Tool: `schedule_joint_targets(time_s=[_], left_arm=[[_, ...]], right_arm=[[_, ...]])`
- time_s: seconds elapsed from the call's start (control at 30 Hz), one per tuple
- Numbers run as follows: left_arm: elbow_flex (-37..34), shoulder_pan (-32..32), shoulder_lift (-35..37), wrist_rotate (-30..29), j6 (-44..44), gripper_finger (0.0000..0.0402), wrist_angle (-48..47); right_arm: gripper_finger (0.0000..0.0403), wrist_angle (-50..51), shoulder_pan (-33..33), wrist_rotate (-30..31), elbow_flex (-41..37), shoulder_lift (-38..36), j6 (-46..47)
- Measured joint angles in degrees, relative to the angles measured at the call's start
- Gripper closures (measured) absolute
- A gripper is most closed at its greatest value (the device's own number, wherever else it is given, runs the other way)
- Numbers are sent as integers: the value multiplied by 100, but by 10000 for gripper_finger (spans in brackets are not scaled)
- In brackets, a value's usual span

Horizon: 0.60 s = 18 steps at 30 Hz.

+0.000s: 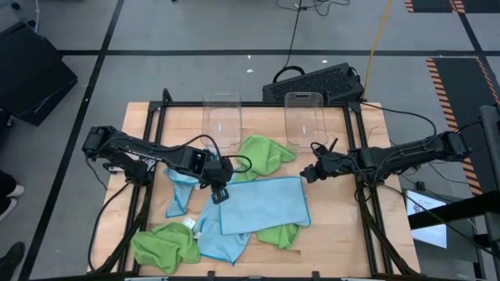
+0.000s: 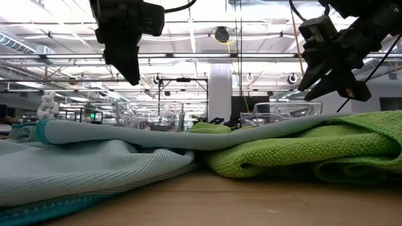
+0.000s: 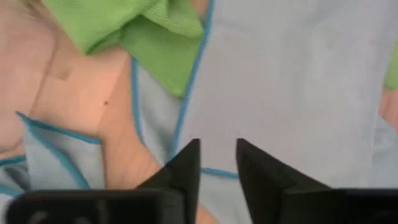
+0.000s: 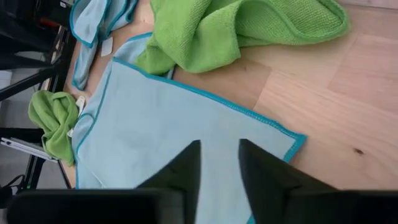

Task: Fold microfiber towels
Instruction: Fold the right blue microfiber towel

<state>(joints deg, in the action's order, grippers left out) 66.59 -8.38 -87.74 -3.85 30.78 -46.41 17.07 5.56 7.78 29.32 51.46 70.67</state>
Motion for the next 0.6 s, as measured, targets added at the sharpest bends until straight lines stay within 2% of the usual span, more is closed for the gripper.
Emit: schedule_joint_targets(time_s=[0.17, 0.27, 0.37, 0.6], left_arm=[[0, 0, 0, -167, 670, 226, -9], [0, -126, 0, -24, 1246, 206, -8], [0, -424, 0, 6, 1597, 198, -7], [0, -1207, 0, -137, 2494, 201, 36]], right_arm=[[238, 64, 19, -101, 0, 0, 90], [221, 61, 148, -572, 2, -2, 91], [214, 73, 457, -814, 2, -2, 146], [214, -46, 1479, -694, 4, -9, 755]])
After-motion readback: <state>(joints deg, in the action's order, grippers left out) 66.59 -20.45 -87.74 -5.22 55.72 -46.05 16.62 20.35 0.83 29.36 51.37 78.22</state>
